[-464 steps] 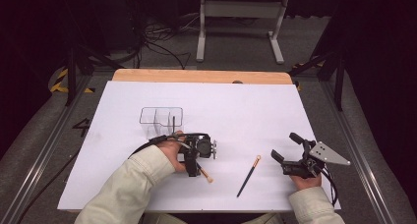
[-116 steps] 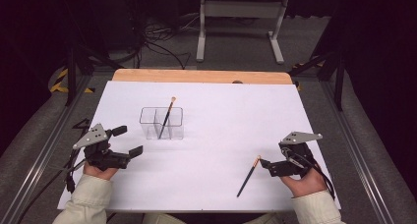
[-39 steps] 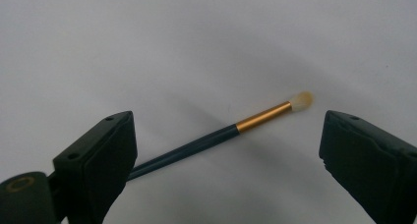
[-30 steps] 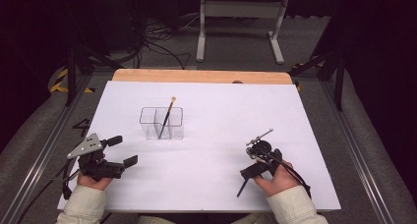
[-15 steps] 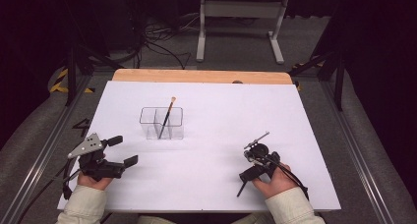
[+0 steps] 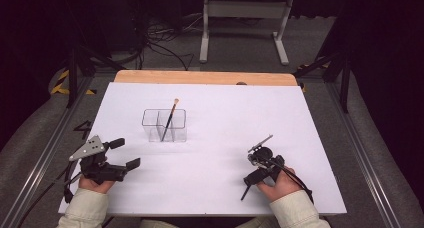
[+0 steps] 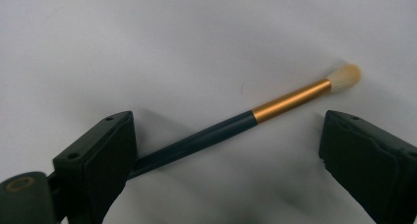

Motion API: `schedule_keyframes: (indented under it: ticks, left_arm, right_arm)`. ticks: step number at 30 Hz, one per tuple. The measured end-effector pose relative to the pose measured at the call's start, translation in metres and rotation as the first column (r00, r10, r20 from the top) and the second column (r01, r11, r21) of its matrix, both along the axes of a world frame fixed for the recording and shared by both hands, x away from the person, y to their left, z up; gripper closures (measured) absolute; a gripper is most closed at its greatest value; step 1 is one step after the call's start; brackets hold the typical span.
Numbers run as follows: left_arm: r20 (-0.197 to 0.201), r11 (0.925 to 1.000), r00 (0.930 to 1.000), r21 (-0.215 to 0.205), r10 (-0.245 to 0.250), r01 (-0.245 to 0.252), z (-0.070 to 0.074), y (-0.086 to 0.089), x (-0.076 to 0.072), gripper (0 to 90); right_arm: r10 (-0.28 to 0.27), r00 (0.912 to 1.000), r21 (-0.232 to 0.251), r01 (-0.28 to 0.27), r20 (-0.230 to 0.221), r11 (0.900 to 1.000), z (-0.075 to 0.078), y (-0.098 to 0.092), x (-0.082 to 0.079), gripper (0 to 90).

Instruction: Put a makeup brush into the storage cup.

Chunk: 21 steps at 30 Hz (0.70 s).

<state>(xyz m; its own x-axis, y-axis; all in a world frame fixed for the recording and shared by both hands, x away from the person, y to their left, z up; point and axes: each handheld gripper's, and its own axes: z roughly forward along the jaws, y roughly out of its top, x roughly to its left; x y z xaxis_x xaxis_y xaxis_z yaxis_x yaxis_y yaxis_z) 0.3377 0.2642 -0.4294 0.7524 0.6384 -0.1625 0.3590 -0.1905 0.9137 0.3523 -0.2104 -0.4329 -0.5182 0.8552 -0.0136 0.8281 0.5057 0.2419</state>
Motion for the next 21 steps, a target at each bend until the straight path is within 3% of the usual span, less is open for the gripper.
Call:
schedule_keyframes:
  ticks: [21]
  left_arm:
    - [-0.005,1.0,1.0,0.004,0.0,0.0,-0.0004,-0.0003,0.0006,2.5]
  right_arm:
    - [-0.02,0.9998,-0.025,0.02,0.004,1.0,-0.0016,0.0057,-0.0003,6.9]
